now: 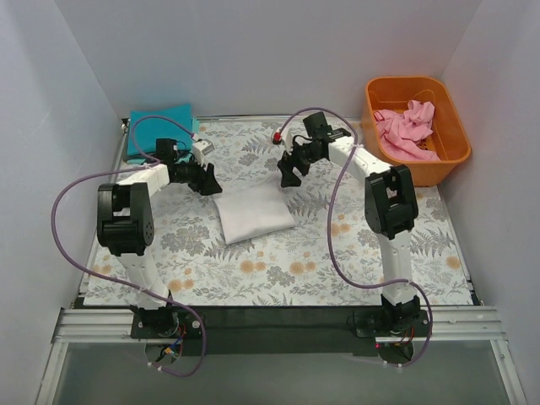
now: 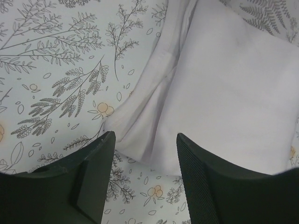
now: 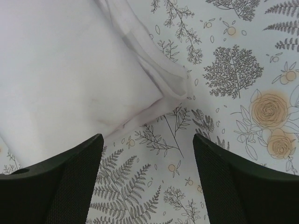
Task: Fold and stack the t-shirts
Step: Fold the tshirt
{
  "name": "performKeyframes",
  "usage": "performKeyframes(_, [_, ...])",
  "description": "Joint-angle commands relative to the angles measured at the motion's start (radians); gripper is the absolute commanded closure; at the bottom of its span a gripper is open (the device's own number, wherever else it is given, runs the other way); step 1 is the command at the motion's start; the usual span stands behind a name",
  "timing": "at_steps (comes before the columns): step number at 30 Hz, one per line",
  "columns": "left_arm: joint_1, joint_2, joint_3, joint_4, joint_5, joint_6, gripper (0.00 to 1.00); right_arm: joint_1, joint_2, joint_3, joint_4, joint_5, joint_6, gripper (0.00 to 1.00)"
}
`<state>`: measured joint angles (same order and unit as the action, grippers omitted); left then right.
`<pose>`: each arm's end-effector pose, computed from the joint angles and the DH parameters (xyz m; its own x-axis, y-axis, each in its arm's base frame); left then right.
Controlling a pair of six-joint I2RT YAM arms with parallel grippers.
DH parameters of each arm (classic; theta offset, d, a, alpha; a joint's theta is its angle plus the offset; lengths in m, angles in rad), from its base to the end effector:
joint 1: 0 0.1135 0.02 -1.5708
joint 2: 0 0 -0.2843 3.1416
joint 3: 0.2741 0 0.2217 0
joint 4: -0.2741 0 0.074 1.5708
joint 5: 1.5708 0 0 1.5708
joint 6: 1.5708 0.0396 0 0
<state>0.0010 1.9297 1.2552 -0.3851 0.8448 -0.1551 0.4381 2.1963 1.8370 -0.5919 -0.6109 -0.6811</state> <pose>0.3731 -0.0292 0.2058 -0.9181 -0.1035 -0.3826 0.2261 0.6561 -0.7200 0.4152 0.2196 0.2385 -0.1640 -0.6464 -0.7452 -0.9685 0.2490 -0.0029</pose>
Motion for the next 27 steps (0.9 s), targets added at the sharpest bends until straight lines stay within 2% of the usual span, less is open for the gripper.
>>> performKeyframes(1, [-0.002, -0.144, -0.042, 0.126, -0.001, -0.116, 0.48, -0.010, -0.104, 0.009, 0.052, -0.104, 0.113, 0.31])
performKeyframes(4, [-0.013, -0.201, -0.074, 0.147, -0.050, -0.187, 0.49, 0.024, -0.112, -0.042, 0.067, -0.157, 0.150, 0.43])
performKeyframes(10, [-0.088, -0.247, -0.158, 0.155, -0.056, -0.323, 0.60, 0.097, -0.075, -0.152, 0.110, -0.199, 0.222, 0.56])
performKeyframes(16, [-0.142, -0.201, -0.273, 0.141, -0.089, -0.443, 0.66, 0.105, -0.085, -0.315, 0.184, -0.230, 0.304, 0.59])
performKeyframes(22, [-0.231, -0.279, -0.395, 0.010, -0.084, -0.293, 0.69, 0.136, -0.214, -0.582, 0.228, -0.251, 0.319, 0.61])
performKeyframes(27, [-0.347, -0.487, -0.513, -0.121, -0.042, -0.126, 0.73, 0.198, -0.371, -0.789, 0.234, -0.340, 0.354, 0.60])
